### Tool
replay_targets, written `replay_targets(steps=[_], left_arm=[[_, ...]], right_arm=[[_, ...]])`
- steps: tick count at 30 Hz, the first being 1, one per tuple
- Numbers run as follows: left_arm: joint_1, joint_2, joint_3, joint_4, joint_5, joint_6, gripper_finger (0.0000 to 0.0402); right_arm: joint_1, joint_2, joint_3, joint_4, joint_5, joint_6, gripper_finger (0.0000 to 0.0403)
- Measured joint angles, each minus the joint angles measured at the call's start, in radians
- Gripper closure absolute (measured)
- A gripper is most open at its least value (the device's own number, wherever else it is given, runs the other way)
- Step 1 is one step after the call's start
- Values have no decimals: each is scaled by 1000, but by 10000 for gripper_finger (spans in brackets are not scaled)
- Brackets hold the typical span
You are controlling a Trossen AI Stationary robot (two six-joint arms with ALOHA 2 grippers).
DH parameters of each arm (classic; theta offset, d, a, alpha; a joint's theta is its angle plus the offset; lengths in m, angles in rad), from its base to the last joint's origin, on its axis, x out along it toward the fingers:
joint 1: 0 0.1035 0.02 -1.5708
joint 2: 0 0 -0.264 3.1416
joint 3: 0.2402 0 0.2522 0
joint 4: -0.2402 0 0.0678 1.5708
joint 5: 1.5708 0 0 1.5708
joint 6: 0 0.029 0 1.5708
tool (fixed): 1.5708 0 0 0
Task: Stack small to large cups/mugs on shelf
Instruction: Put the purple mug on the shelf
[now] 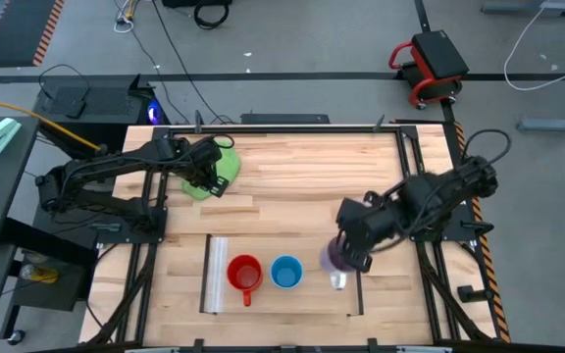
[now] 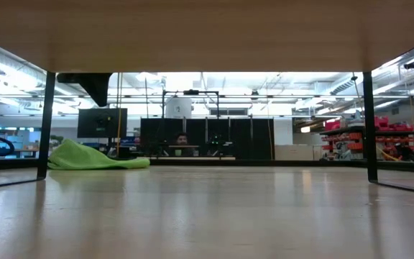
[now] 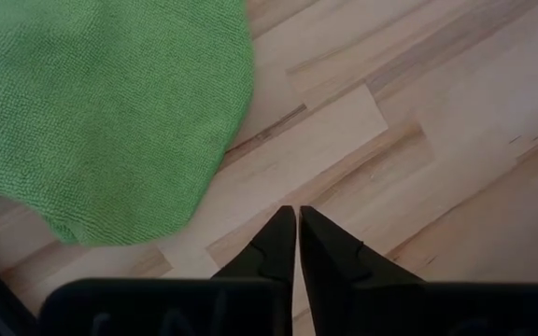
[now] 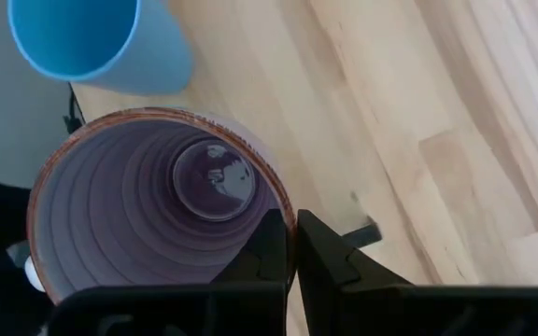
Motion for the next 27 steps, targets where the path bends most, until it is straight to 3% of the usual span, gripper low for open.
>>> replay_targets(steps=[27], left_arm=[[0,0,0,-1,0,-18,373]], right_arm=[[70,126,0,0,19,79,393]])
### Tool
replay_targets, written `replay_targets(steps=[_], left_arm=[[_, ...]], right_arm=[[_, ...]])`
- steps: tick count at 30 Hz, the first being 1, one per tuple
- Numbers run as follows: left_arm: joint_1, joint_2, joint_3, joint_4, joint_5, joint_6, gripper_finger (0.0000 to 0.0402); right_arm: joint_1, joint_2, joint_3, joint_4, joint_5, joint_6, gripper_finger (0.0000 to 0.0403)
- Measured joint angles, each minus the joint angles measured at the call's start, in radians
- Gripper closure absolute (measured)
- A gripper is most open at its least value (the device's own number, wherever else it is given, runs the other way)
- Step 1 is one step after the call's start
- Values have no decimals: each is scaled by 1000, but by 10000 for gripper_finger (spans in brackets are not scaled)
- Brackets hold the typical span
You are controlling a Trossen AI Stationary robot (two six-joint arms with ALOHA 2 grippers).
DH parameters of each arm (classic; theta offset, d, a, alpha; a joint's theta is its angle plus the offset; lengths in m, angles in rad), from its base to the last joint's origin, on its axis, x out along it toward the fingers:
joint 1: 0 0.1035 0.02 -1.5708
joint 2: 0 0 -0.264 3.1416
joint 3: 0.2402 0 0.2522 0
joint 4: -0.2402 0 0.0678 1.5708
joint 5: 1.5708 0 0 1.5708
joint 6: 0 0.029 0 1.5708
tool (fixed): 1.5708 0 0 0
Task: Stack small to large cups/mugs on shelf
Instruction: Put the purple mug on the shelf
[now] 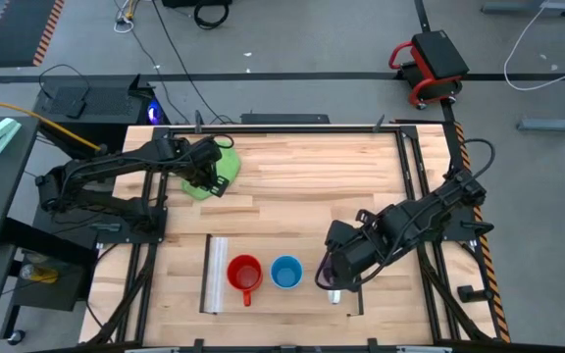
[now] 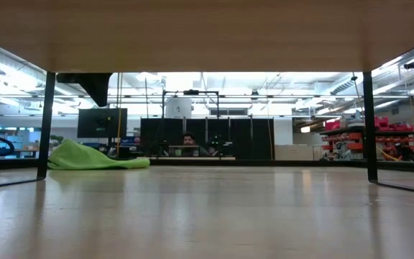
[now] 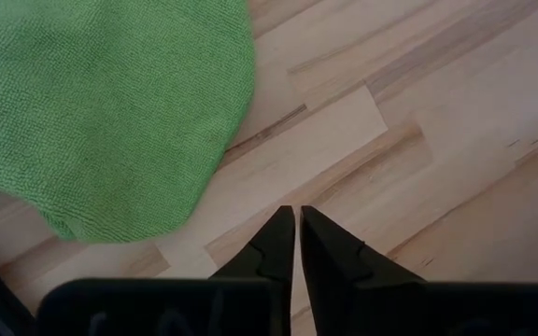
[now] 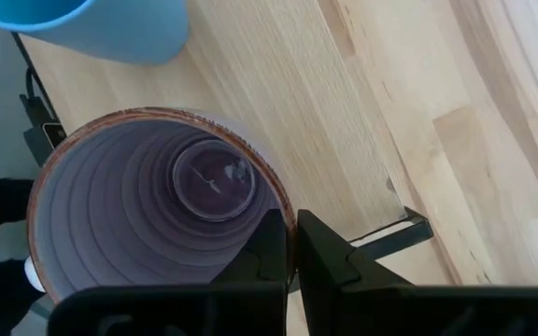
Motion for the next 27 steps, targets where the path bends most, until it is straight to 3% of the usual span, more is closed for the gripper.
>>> replay_targets(steps=[27], left_arm=[[0,0,0,1,0,0,377]], right_arm=[[19,42,3,0,-4,-13,393]])
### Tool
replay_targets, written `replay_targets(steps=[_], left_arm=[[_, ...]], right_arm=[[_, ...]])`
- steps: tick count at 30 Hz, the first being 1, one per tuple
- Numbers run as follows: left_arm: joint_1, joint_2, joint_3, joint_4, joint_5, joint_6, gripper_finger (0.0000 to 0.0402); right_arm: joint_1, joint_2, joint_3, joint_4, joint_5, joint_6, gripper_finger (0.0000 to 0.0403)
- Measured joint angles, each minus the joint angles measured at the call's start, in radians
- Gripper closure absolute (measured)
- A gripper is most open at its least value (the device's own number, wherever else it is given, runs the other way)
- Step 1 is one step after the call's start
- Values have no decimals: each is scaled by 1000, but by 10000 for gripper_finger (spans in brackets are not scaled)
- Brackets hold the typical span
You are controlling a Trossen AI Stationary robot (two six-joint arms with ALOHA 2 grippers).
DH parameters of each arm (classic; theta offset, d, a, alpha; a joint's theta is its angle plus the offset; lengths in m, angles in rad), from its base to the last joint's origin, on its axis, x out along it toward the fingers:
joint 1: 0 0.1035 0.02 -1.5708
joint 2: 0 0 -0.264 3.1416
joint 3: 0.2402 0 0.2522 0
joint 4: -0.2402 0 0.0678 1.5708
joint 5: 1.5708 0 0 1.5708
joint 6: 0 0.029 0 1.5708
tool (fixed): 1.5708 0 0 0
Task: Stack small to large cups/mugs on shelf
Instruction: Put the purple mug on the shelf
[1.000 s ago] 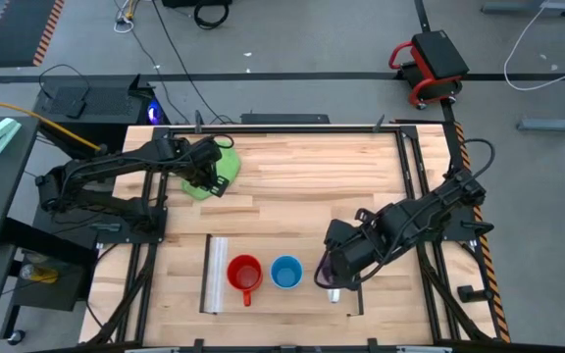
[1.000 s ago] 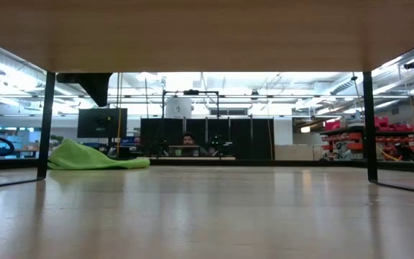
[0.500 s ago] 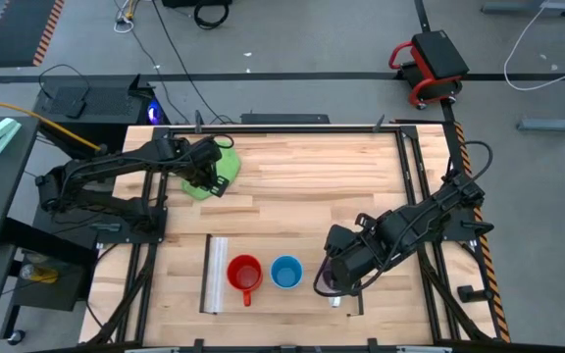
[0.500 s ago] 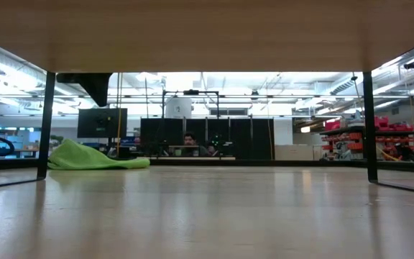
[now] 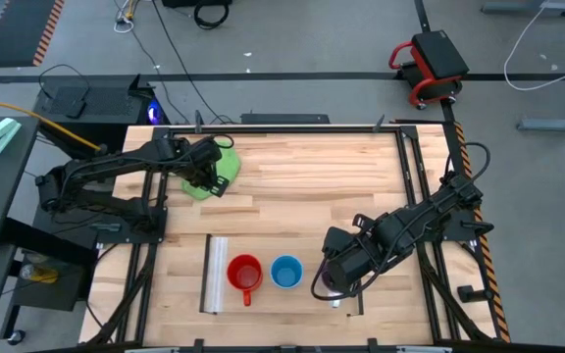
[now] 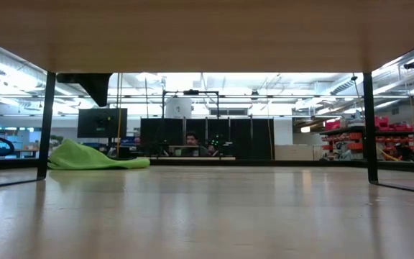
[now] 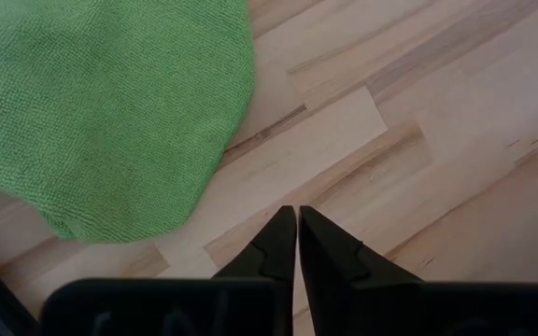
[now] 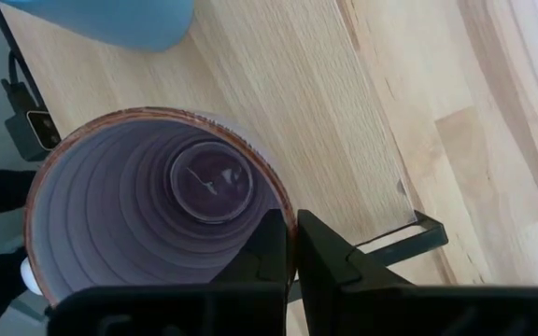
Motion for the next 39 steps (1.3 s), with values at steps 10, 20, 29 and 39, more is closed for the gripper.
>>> replay_targets(steps=[10,20,29,39], left_arm=[[0,0,0,0,0,0,373],[0,0,0,0,0,0,372],[0,0,0,1,0,0,363],[0,0,0,5,0,-1,352]], right_arm=[[-2,0,-1,0,-3,0,348],[-2,0,-1,0,-1,-18,342],[-2,-16,17,-1,64,-26,341],[-1,-32,62,-1,76,-24,341]])
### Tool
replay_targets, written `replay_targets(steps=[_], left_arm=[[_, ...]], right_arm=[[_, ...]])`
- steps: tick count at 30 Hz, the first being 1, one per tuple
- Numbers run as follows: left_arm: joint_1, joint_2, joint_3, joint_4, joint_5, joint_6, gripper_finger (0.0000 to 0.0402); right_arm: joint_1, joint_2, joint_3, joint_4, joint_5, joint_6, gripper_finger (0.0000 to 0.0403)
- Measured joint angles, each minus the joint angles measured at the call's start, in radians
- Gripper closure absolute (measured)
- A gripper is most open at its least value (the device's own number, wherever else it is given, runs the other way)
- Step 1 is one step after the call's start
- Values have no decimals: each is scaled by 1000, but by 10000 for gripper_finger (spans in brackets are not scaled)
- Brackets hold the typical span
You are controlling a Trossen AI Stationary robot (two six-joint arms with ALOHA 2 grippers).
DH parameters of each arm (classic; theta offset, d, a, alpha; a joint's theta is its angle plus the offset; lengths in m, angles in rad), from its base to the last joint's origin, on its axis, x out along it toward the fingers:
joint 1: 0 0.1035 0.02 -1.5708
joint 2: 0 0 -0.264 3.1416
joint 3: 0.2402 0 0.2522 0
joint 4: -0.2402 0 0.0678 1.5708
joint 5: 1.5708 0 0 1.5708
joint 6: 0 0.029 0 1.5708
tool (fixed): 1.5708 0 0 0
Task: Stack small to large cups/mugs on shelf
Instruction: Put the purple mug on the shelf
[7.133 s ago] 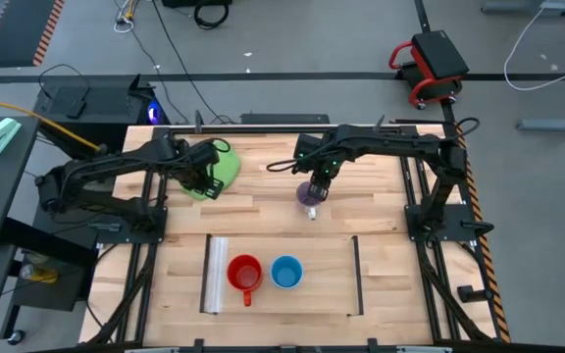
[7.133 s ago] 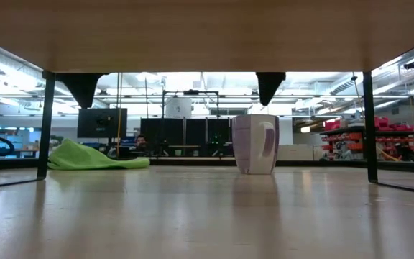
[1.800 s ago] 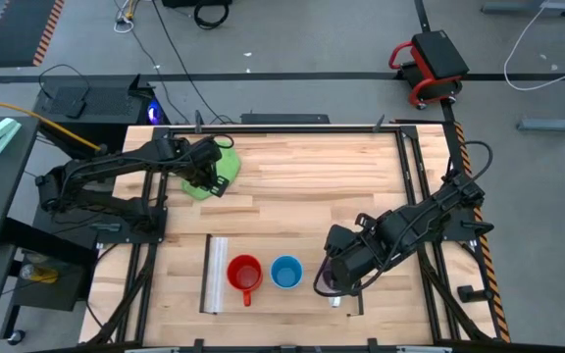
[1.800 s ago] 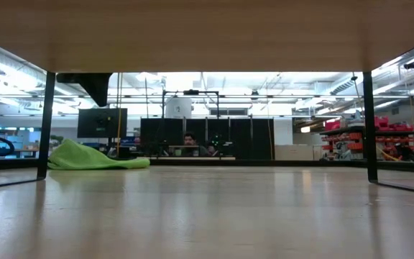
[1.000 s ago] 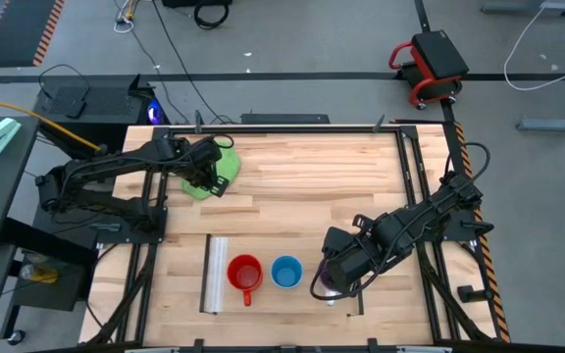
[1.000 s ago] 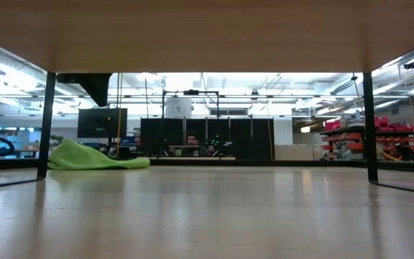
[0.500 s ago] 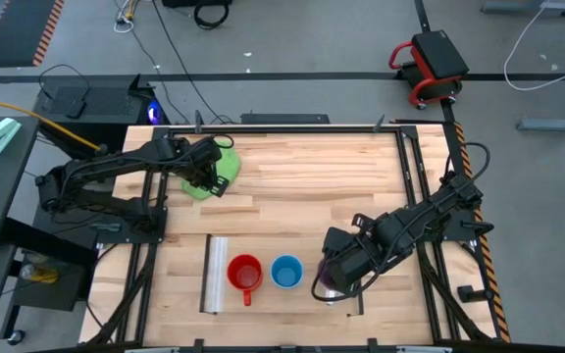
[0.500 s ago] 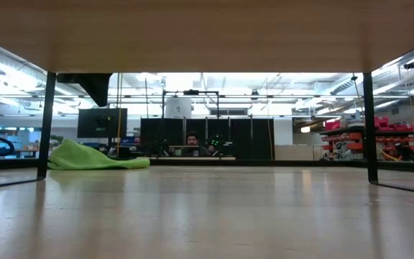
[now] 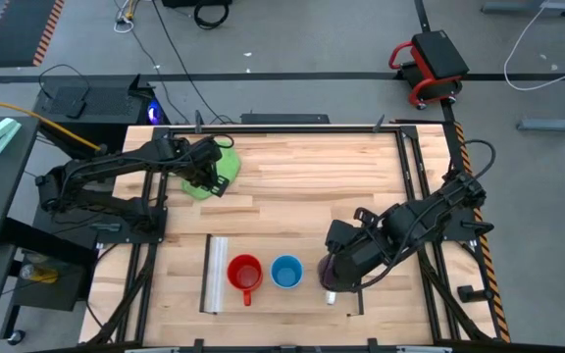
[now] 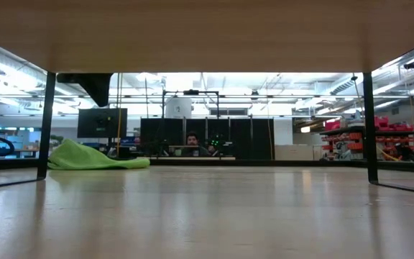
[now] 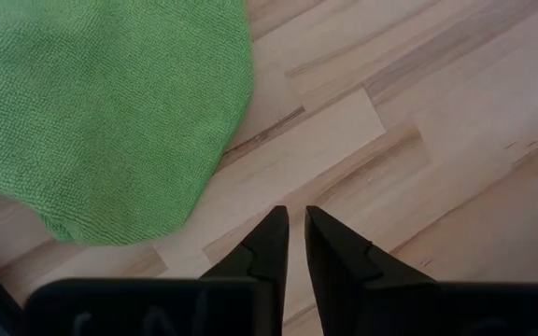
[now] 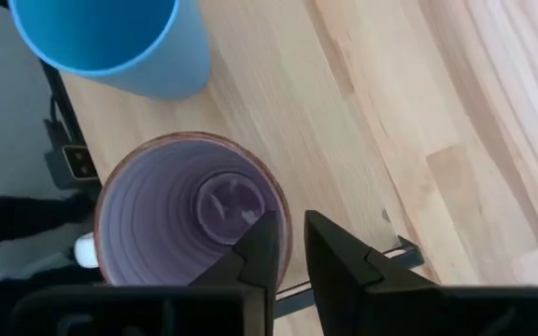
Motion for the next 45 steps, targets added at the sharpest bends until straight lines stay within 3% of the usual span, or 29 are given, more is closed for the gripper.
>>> replay_targets(steps=[9,16,21,33,38,45], left_arm=[[0,0,0,3,0,1,342],[0,0,0,17,0,33,350],[0,0,0,56,0,71,347],[0,0,0,79,0,80,347],[0,0,0,80,0,53,347],[0,0,0,81,0,45,340]], right_arm=[[54,-124,-2,0,143,189,356],[218,-189,-3,0,316,411,396],[343,-171,-18,3,458,601,394],[465,-159,-356,15,430,995,400],[450,-159,-435,91,417,970,400],[384,-159,-441,138,414,847,400]])
